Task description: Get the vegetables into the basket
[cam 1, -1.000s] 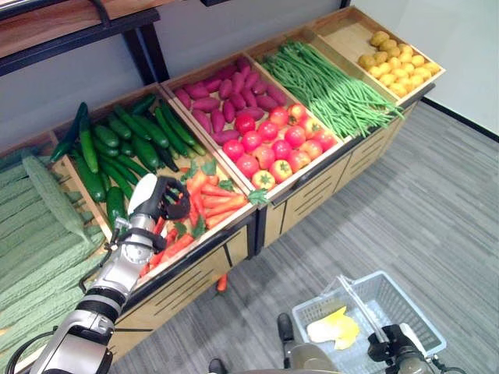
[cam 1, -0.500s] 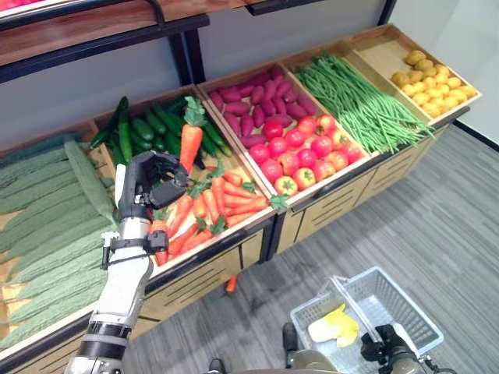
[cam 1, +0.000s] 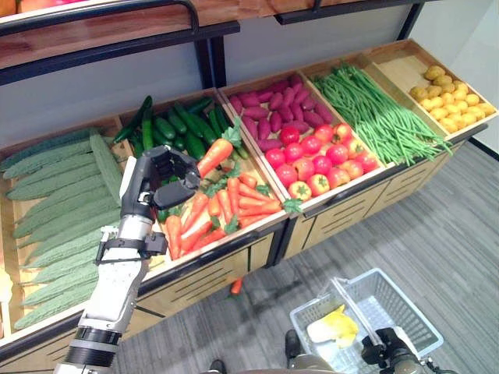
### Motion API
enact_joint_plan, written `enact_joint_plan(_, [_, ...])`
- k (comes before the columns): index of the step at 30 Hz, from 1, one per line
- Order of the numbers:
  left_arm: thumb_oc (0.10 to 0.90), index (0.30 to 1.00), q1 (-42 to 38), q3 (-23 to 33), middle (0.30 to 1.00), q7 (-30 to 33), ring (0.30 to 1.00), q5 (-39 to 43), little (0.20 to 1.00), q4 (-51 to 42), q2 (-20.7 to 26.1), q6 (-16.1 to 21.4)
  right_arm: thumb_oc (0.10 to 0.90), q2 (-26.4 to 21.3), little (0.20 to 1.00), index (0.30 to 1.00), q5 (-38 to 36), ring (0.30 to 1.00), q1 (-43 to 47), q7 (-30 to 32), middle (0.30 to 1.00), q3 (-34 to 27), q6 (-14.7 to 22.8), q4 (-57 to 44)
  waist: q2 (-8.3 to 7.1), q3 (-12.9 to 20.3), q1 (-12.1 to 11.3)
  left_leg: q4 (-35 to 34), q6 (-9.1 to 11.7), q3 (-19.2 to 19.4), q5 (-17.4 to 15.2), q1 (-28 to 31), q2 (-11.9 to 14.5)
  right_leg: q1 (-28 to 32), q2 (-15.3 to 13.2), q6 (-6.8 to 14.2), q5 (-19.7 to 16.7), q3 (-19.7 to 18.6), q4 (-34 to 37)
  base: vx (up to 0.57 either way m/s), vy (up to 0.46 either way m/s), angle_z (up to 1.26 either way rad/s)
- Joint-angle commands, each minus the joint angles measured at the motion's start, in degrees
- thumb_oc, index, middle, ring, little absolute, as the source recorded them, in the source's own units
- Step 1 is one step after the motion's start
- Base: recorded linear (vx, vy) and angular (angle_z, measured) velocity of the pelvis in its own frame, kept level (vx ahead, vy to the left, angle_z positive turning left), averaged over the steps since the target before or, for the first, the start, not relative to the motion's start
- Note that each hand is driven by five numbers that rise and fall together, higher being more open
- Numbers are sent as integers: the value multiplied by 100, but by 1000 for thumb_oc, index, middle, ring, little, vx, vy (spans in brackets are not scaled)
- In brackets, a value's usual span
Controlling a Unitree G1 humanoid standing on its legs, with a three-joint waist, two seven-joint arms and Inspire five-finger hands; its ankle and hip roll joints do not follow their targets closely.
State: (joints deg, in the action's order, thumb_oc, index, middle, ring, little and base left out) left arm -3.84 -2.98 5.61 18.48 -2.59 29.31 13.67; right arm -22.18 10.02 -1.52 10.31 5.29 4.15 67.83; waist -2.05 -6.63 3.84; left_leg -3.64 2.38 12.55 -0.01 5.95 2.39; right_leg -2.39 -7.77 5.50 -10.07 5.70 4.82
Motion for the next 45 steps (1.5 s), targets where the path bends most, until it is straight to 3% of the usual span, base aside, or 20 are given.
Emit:
enact_joint_plan(1, [400,300,-544,96,300,-178,300,203,300,-757,415,716,400,-118,300,300,-245,300,63,68,300,-75,188,27,-422,212,61,370,-104,-220,-489,-225,-70,-377,-744,821,-375,-462,-384,-133,124,-24])
enact_joint_plan(3, [400,300,-541,110,300,-247,300,302,300,-805,426,728,400,-96,300,300,-212,300,77,48,300,-82,155,83,-445,175,35,264,-150,-122,-432,-230,-132,-566,-791,881,-620,-490,-409,-189,103,-64])
enact_joint_plan(4, [400,300,-566,119,300,-304,300,474,300,-769,389,755,400,-34,300,300,-226,300,21,45,300,-58,195,87,-384,119,0,189,-199,12,-344,-271,-37,-603,-741,799,-308,-332,-794,-200,54,-79])
enact_joint_plan(5, [400,300,-569,121,300,-305,300,475,300,-768,391,755,400,-32,300,300,-226,300,25,44,300,-58,195,87,-394,127,-2,188,-198,17,-323,-292,-44,-626,-747,794,-322,-340,-793,-329,122,-78])
enact_joint_plan(6, [400,300,-596,124,300,-371,300,721,300,-824,243,706,400,-62,300,300,-208,300,68,82,300,-90,176,213,-232,105,-192,248,-255,186,-233,-440,66,-441,-845,581,269,472,-1560,-187,80,-43])
enact_joint_plan(8, [400,300,-599,126,300,-372,300,721,300,-825,243,705,400,-61,300,300,-208,300,72,81,300,-90,176,214,-236,120,-190,252,-255,188,-216,-470,64,-468,-847,573,255,470,-1556,-118,53,-43])
enact_joint_plan(10, [400,300,-629,120,300,-402,300,769,300,-966,245,686,400,-107,300,300,-148,300,139,104,300,-67,156,282,-169,167,-303,276,-272,399,-187,-519,140,-327,-918,502,543,815,-2087,-84,-12,-52])
enact_joint_plan(12, [400,300,-586,213,300,-498,300,805,300,-1021,258,683,400,-122,300,300,-112,300,166,99,300,-36,151,333,-261,270,-412,281,-204,592,-195,-478,115,-28,-910,547,611,1226,-1473,12,-114,-63])
enact_joint_plan(19, [400,300,-418,230,300,-670,300,1068,300,-1266,127,695,400,-216,300,300,-103,300,138,105,300,-27,143,284,-208,403,-321,254,-1,761,-57,-413,260,304,-571,473,737,1247,-629,29,-140,-34])
enact_joint_plan(29, [400,300,-572,84,300,-619,300,1324,300,-1283,-114,737,400,-492,300,300,-168,300,84,209,300,-70,202,-69,31,311,-120,178,294,891,298,-330,648,372,-169,243,919,1070,-473,-19,-158,-17])
enact_joint_plan(32, [400,300,-621,63,300,-607,300,1367,300,-1211,-227,702,400,-543,300,300,-203,300,80,252,300,-57,242,-236,92,210,-69,564,443,871,331,-460,842,432,-2,118,975,1028,-367,-37,-185,-1])
enact_joint_plan(34, [400,300,-633,58,300,-606,300,1386,300,-1171,-242,705,400,-595,300,300,-229,300,136,260,300,-13,271,-323,84,96,-92,1105,520,656,309,-647,965,481,101,17,1027,948,-347,-25,-163,-11])
enact_joint_plan(36, [400,300,-651,34,300,-556,300,1334,300,-1159,-278,732,400,-702,300,300,-229,300,308,277,300,88,277,-414,95,-34,-301,1259,515,-323,465,-867,700,448,148,-30,1035,727,-370,-36,-50,-45])
enact_joint_plan(37, [400,300,-620,33,300,-528,300,1310,300,-1150,-310,736,400,-718,300,300,-242,300,392,289,300,127,285,-402,90,-63,-434,1143,450,-894,292,-945,443,435,149,-23,1039,570,-367,-25,-15,-92])
enact_joint_plan(38, [400,300,-624,33,300,-527,300,1309,300,-1149,-309,736,400,-718,300,300,-242,300,396,289,300,127,286,-400,85,-53,-426,1134,444,-899,312,-963,433,418,141,-21,1028,576,-364,61,-37,-100])
enact_joint_plan(39, [400,300,-541,96,300,-486,300,1306,300,-1113,-284,797,400,-701,300,300,-276,300,478,309,300,174,349,-380,68,-31,-546,918,396,-1625,150,-1068,219,367,163,15,993,256,-345,103,-15,-83])
enact_joint_plan(40, [400,300,-514,125,300,-473,300,1335,300,-1150,-258,838,400,-688,300,300,-264,300,520,312,300,219,356,-390,68,-7,-608,789,409,-2112,222,-1163,158,348,205,20,984,49,-328,141,-11,-65])
enact_joint_plan(43, [400,300,-507,163,300,-414,300,1371,300,-1166,-251,924,400,-677,300,300,-295,300,607,294,300,289,414,-325,129,36,-670,509,450,-2778,368,-1257,53,357,298,48,976,-311,-283,108,37,-91])
enact_joint_plan(45, [400,300,-467,212,300,-444,300,1447,300,-1175,-240,943,400,-641,300,300,-322,300,664,241,300,350,431,-305,161,44,-691,514,396,-2872,306,-1239,-40,377,318,55,1028,-505,-319,89,100,-100])
